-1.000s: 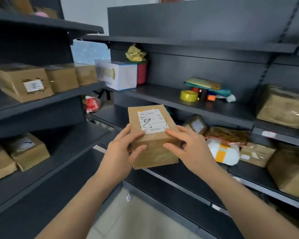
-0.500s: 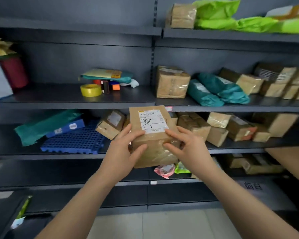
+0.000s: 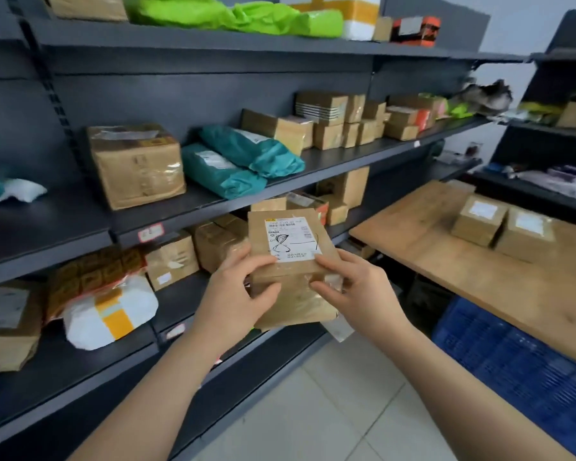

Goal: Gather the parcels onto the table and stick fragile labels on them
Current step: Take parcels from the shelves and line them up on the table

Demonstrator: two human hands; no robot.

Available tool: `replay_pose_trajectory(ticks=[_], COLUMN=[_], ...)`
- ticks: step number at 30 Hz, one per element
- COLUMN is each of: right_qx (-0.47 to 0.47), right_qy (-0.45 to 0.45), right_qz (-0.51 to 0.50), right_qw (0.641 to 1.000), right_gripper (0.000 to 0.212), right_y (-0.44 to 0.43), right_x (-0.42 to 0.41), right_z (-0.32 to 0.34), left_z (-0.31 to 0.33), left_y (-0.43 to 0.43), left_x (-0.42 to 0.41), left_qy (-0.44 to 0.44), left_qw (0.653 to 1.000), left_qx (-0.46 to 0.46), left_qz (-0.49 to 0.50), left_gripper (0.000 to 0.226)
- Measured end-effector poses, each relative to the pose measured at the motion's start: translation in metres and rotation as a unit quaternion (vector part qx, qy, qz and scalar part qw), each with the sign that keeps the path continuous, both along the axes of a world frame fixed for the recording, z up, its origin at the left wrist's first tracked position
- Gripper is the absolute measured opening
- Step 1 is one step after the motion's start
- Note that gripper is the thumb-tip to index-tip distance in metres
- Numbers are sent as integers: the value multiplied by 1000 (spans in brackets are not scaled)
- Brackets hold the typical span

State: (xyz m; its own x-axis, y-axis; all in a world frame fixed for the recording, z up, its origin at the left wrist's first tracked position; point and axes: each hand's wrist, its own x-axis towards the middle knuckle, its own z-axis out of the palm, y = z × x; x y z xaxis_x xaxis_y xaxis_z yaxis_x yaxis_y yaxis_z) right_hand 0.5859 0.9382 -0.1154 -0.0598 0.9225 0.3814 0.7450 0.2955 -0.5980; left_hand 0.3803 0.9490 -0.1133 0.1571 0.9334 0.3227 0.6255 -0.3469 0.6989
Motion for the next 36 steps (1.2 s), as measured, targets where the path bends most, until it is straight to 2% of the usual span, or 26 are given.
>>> replay_pose_trajectory(ticks=[9, 21, 25, 36], right_qx=[-6, -16, -36, -56], right_qy=[22, -6, -2, 24], right_qz=[-137, -221, -237, -269], right_qw=[990, 975, 971, 961], right_gripper=[43, 47, 47, 46], right_y=[14, 66, 86, 189], right_x=[129, 326, 367, 432], right_z=[1, -2, -10, -28], left_z=[-7, -21, -32, -47], left_y=[76, 159, 190, 302], left_x=[144, 352, 396, 470], left_qy=[-17, -99, -104, -96], left_qw=[990, 964, 954, 952], left_qx=[15, -38, -69, -97], left_qz=[-142, -245, -274, -275], left_gripper=[39, 40, 40, 40])
